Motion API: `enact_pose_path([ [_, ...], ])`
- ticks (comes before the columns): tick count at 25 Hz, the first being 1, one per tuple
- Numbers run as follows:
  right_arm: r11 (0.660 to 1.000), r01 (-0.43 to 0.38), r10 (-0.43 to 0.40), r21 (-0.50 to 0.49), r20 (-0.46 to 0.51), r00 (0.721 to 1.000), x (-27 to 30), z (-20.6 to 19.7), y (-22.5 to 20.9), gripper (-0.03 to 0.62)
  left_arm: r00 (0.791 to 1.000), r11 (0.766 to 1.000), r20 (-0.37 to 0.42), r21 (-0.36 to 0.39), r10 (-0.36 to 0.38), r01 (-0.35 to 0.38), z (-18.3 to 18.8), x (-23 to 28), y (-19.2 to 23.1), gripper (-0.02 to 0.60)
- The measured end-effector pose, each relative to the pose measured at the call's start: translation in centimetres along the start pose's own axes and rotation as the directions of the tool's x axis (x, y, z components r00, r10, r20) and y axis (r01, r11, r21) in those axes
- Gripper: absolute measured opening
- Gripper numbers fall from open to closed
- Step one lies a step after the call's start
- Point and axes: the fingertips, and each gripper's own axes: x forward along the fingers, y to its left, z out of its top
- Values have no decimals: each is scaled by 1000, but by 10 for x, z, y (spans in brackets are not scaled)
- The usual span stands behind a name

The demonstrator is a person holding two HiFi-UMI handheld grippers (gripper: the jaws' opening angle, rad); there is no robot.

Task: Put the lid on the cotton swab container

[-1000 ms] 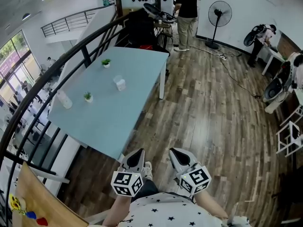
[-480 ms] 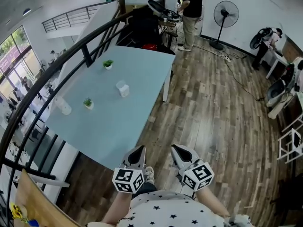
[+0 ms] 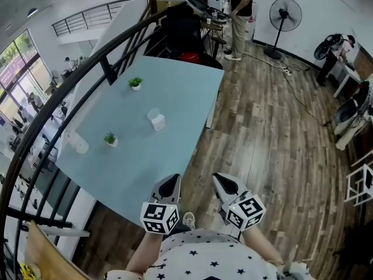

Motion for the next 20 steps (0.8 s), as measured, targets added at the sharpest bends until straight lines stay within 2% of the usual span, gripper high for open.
enact_pose_path([
  [8, 999, 3, -1, 39, -49, 999, 59, -3, -26, 59, 999, 999, -21, -13, -32, 32, 13, 44, 41, 14],
  [9, 999, 3, -1, 42, -55, 999, 65, -5, -28, 73, 999, 999, -27, -14, -37, 37, 12, 49, 46, 65],
  [10, 999, 2, 0, 42, -60, 998, 72, -6, -30, 82, 999, 999, -31, -13, -42, 41, 12, 53, 51, 84],
  [16, 999, -4, 9, 46, -99, 995, 104, -10, -41, 168, 997, 998, -39, -24, -67, 66, 14, 70, 70, 162],
  [20, 999, -9, 15, 49, -120, 993, 125, -6, -48, 201, 999, 999, -48, -44, -24, 22, 16, 79, 89, 214],
])
